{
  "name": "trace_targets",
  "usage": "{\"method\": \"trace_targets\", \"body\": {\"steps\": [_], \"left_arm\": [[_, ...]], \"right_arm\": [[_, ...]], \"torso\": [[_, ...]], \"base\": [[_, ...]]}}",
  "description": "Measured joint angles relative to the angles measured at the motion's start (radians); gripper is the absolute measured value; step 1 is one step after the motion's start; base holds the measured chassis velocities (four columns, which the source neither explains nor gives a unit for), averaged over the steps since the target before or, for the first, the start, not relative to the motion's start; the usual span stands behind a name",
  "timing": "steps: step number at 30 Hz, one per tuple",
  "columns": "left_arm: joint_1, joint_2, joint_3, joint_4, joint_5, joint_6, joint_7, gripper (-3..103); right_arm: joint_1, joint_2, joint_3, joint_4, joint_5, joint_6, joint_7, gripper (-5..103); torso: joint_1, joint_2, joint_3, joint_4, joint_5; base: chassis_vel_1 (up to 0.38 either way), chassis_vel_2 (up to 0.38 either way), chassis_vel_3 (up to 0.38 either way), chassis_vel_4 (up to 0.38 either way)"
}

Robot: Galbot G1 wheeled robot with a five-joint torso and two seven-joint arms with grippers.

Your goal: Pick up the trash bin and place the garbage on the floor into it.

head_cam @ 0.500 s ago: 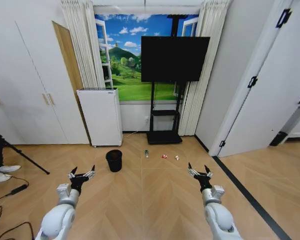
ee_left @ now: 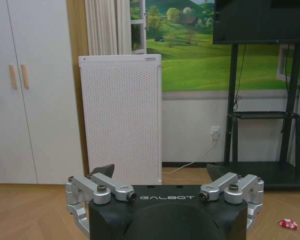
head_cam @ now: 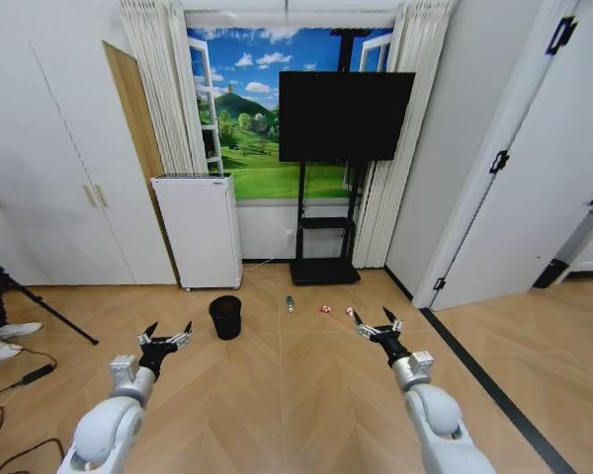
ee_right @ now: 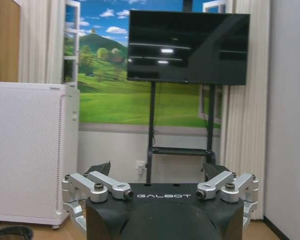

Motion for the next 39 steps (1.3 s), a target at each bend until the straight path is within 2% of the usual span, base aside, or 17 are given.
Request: {"method": "trace_targets", "body": {"steps": [4,9,12,15,16,18,20,23,25,26,27,32,37,39], "left_arm": [[0.016,-0.003,0.001,-0.008,-0.006,-0.001,-0.026,100],[0.031,-0.001,-0.027,-0.034,-0.034,0.006,-0.042,100],[0.03,-0.004,-0.032,-0.038,-0.037,0.006,-0.036,100],[0.01,-0.011,-0.026,-0.036,-0.036,-0.005,-0.043,100],[0.01,-0.011,-0.026,-0.036,-0.036,-0.005,-0.043,100],[-0.019,-0.019,-0.009,-0.014,-0.023,-0.027,-0.069,100],[-0.028,-0.022,-0.004,-0.008,-0.014,-0.032,-0.073,100],[-0.046,-0.027,0.005,0.01,0.012,-0.035,-0.063,100],[-0.054,-0.03,0.011,0.02,0.027,-0.035,-0.055,100],[-0.058,-0.033,0.013,0.026,0.041,-0.034,-0.038,100],[-0.058,-0.037,0.013,0.029,0.055,-0.027,-0.015,100],[-0.059,-0.043,0.0,0.038,0.083,-0.009,0.004,100],[-0.056,-0.036,-0.044,0.038,0.046,0.005,0.003,100],[-0.051,-0.026,-0.066,0.033,0.01,0.009,-0.013,100]], "right_arm": [[-0.022,-0.002,-0.001,0.026,0.011,-0.032,0.038,100],[-0.024,0.037,-0.004,0.041,0.039,-0.04,0.071,100],[-0.01,0.047,-0.009,0.029,0.039,-0.004,0.054,100],[0.031,0.062,-0.018,-0.02,0.012,0.098,0.048,100],[0.031,0.062,-0.018,-0.02,0.012,0.098,0.048,100],[0.055,0.072,-0.015,-0.06,-0.01,0.17,0.056,100],[0.058,0.073,-0.011,-0.07,-0.017,0.179,0.06,100],[0.048,0.074,0.004,-0.074,-0.024,0.172,0.068,100],[0.033,0.071,0.013,-0.071,-0.031,0.145,0.074,100],[0.015,0.063,0.023,-0.064,-0.037,0.105,0.074,100],[-0.002,0.051,0.034,-0.057,-0.042,0.071,0.066,100],[-0.037,0.021,0.066,-0.05,-0.055,0.017,0.016,100],[-0.095,-0.009,0.115,-0.036,0.007,0.028,-0.025,100],[-0.142,-0.023,0.143,-0.038,0.039,0.085,-0.033,100]], "torso": [[0.0,0.0,0.0,0.0,-0.0002],[0.0,0.0,0.0,0.0,0.0002],[0.0,0.0,0.0,0.0,-0.0001],[0.0,0.0,0.0,0.0001,0.0001],[0.0,0.0,0.0,0.0001,0.0001],[0.0,0.0,0.0,0.0001,0.0],[0.0,0.0,0.0,0.0001,0.0],[0.0,0.0,0.0,0.0001,0.0],[0.0,0.0,0.0,0.0001,0.0],[0.0,0.0,0.0,0.0,0.0002],[0.0,0.0,0.0,-0.0001,0.0001],[0.0,0.0,0.0,0.0,0.0002],[0.0,0.0,0.0,-0.0001,0.0001],[0.0,0.0,0.0,-0.0001,0.0002]], "base": [[0.0,0.0,0.0,0.0],[0.0,0.0,0.0,0.0],[0.0,0.0,0.0,0.0],[0.0,0.0,0.0,0.0],[0.0,0.0,0.0,0.0],[0.0,0.0,0.0,0.0],[0.0,0.0,0.0,0.0],[0.0,0.0,0.0,0.0],[0.0,0.0,0.0,0.0],[0.0,0.0,0.0,0.0],[0.0,0.0,0.0,0.0],[0.0,0.0,0.0,0.0],[0.0,0.0,0.0,0.0],[0.0,0.0,0.0,0.0]]}}
